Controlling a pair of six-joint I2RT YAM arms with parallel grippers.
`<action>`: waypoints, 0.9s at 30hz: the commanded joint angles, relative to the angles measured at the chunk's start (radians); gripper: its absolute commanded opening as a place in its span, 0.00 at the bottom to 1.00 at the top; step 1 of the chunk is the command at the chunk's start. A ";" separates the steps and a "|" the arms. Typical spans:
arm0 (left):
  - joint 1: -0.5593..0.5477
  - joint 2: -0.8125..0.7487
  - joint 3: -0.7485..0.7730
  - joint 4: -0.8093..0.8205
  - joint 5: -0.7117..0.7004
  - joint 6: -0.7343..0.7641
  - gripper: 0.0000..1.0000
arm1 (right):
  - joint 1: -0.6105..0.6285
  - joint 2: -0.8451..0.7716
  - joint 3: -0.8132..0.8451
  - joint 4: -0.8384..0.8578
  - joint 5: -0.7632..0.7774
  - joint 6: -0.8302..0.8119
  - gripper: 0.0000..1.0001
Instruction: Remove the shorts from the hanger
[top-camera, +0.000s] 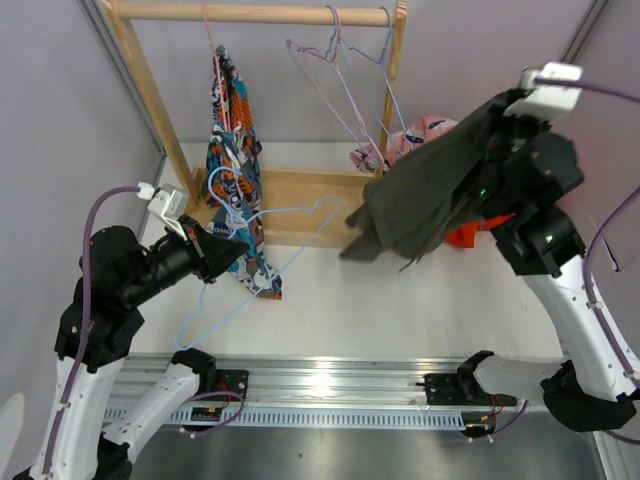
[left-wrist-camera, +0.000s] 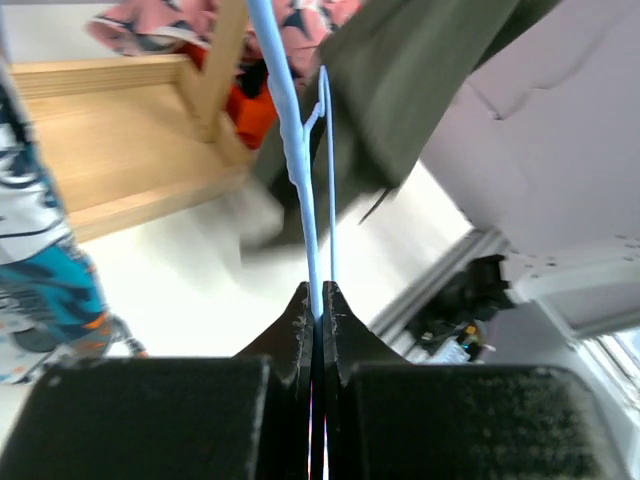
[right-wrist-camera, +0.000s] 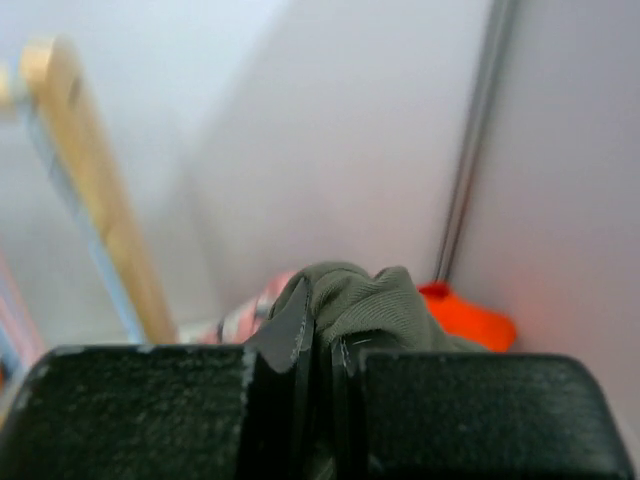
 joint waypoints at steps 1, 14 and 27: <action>-0.004 -0.007 -0.001 -0.012 -0.115 0.069 0.00 | -0.141 0.075 0.198 0.065 -0.202 -0.020 0.00; -0.004 0.055 -0.003 0.042 -0.195 0.075 0.00 | -0.527 0.612 0.711 0.073 -0.472 0.139 0.00; -0.004 0.295 0.158 0.180 -0.289 0.082 0.00 | -0.707 0.521 -0.105 0.504 -0.608 0.495 0.00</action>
